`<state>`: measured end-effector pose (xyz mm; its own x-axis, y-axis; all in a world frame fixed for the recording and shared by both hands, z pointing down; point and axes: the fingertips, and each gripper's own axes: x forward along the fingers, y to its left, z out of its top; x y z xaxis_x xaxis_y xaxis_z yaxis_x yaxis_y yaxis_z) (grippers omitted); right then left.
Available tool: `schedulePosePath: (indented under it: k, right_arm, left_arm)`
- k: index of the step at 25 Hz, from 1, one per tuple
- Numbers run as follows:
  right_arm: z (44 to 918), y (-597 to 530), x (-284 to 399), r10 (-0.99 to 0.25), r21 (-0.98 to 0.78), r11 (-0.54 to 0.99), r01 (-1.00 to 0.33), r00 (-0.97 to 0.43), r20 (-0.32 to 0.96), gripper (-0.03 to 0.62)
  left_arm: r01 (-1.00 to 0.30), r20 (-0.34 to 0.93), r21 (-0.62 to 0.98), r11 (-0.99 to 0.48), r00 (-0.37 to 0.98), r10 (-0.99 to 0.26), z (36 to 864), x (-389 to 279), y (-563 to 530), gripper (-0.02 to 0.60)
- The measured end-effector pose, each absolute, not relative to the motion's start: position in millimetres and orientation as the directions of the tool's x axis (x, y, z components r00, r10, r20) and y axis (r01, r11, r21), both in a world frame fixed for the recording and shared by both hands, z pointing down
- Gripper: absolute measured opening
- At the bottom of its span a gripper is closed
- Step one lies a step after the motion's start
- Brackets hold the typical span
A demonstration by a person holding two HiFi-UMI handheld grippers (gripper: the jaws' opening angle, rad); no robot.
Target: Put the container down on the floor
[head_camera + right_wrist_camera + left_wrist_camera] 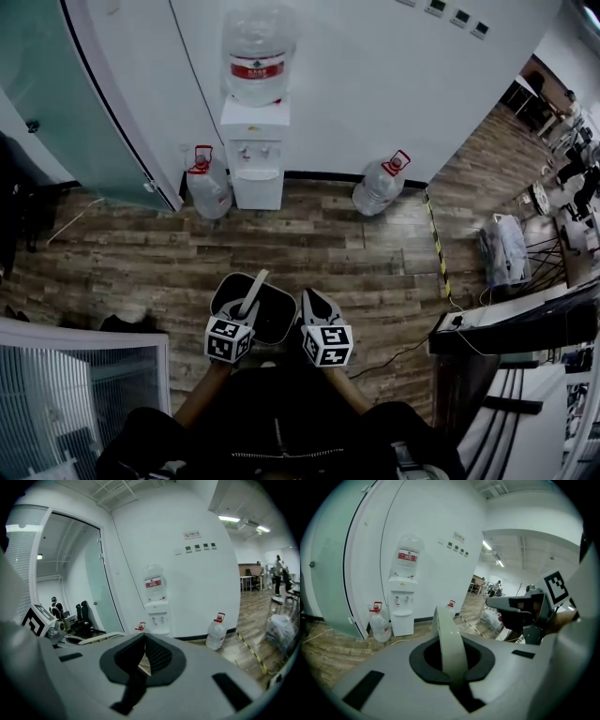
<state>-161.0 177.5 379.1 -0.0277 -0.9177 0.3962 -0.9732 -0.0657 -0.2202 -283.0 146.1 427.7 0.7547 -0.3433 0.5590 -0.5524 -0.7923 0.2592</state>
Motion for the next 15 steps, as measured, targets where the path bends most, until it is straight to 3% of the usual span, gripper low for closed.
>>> schedulePosePath:
  k: [15]
  right_arm:
    - [371, 104, -66, -0.914, -0.229, -0.037, -0.973, -0.060, 0.402, 0.011]
  left_arm:
    - [-0.585, 0.559, 0.258, -0.769, 0.740, -0.375, 416, -186, 69, 0.012]
